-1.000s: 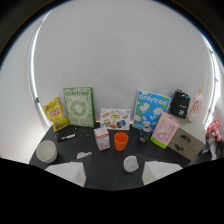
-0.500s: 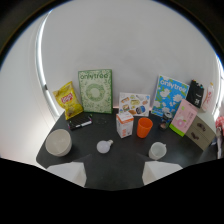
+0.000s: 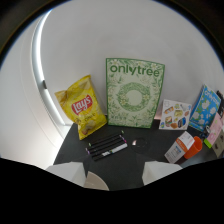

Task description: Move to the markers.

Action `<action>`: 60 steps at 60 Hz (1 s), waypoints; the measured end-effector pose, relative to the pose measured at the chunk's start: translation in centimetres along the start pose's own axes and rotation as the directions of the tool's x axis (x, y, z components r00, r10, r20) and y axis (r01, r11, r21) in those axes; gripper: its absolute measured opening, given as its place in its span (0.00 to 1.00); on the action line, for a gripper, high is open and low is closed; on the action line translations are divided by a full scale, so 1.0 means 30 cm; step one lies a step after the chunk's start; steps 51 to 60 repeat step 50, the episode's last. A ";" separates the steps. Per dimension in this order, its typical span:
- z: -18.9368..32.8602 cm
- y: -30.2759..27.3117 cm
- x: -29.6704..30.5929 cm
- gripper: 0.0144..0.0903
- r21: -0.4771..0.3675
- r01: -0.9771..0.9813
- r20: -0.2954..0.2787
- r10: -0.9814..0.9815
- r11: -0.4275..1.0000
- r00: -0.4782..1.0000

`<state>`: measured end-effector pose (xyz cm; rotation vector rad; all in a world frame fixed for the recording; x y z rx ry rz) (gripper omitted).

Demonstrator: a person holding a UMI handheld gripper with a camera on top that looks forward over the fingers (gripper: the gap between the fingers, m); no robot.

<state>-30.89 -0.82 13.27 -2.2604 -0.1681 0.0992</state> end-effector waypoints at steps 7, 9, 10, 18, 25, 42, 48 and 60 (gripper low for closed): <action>0.137 0.008 -0.040 0.94 -0.036 -0.002 -0.022 0.001 0.999 1.000; 0.166 0.007 -0.050 0.94 -0.042 -0.004 -0.023 0.003 0.999 1.000; 0.178 0.008 -0.055 0.94 -0.043 -0.004 -0.022 0.003 0.999 1.000; 0.256 0.020 -0.095 0.94 -0.076 -0.003 -0.015 0.002 0.997 1.000; 0.297 0.029 -0.109 0.93 -0.094 -0.010 -0.022 0.008 0.996 1.000; 0.332 0.051 -0.109 0.94 -0.123 -0.007 -0.029 0.004 0.992 1.000; 0.333 0.050 -0.112 0.94 -0.123 -0.003 -0.027 0.000 0.992 1.000; 0.333 0.050 -0.111 0.94 -0.123 -0.002 -0.028 -0.002 0.992 1.000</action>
